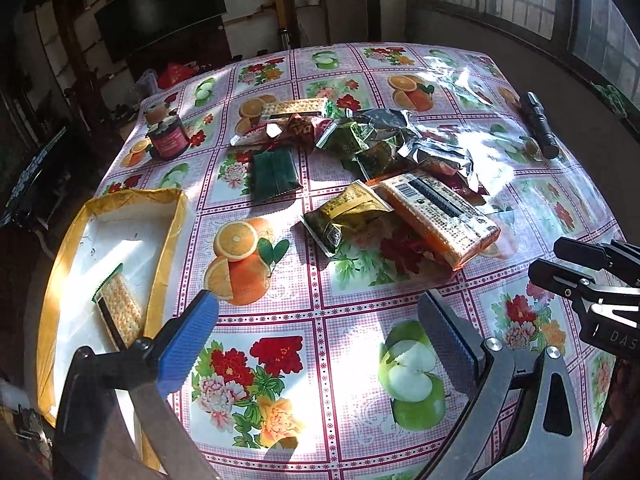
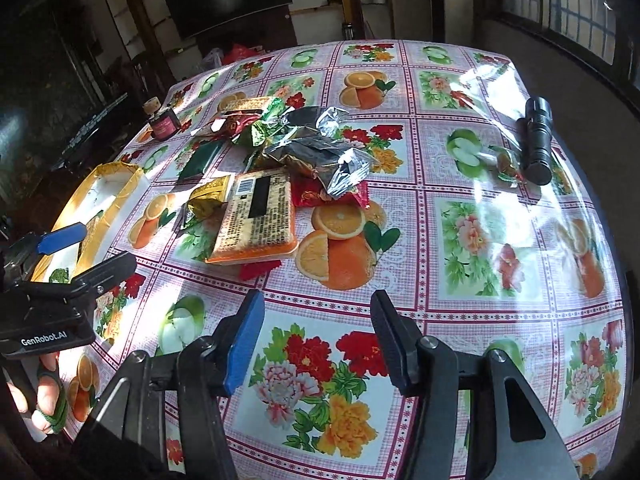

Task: Organize snacks
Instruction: 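Return to the snack pile and grasp the orange-edged cracker pack with the right gripper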

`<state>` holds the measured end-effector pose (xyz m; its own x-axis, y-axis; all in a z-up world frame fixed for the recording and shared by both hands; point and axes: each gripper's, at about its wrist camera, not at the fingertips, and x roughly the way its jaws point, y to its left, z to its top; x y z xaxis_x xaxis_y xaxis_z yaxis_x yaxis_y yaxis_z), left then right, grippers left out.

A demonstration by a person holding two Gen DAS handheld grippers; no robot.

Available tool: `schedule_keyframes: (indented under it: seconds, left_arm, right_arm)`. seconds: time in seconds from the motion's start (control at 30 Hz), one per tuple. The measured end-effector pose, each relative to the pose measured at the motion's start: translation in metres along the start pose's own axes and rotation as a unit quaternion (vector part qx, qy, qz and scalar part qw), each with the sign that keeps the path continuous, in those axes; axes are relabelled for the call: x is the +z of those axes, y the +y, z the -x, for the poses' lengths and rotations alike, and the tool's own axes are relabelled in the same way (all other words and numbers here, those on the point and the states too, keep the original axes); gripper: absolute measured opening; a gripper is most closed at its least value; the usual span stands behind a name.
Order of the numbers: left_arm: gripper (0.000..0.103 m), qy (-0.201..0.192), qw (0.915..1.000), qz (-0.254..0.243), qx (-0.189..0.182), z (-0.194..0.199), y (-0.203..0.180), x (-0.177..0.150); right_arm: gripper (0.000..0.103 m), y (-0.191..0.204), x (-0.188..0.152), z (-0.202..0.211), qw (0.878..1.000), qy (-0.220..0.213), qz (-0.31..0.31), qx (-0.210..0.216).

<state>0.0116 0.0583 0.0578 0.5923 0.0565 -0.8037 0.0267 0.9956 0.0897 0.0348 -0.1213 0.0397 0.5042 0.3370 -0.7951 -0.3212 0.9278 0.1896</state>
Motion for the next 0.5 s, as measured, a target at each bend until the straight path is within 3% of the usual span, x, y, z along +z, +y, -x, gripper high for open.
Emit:
schedule_keyframes:
  seconds: [0.07, 0.3, 0.5]
  left_arm:
    - [0.099, 0.005, 0.9999, -0.007, -0.006, -0.007, 0.002, 0.003]
    - [0.100, 0.018, 0.9975, -0.064, -0.024, -0.031, -0.001, 0.016]
    - [0.100, 0.048, 0.9962, -0.059, -0.042, -0.063, 0.005, 0.032]
  right_arm:
    - [0.049, 0.006, 0.009, -0.007, 1.000, -0.001, 0.001, 0.022]
    - [0.050, 0.028, 0.044, -0.044, 0.999, 0.016, 0.028, 0.020]
    - [0.052, 0.036, 0.060, -0.073, 0.998, 0.035, 0.051, 0.021]
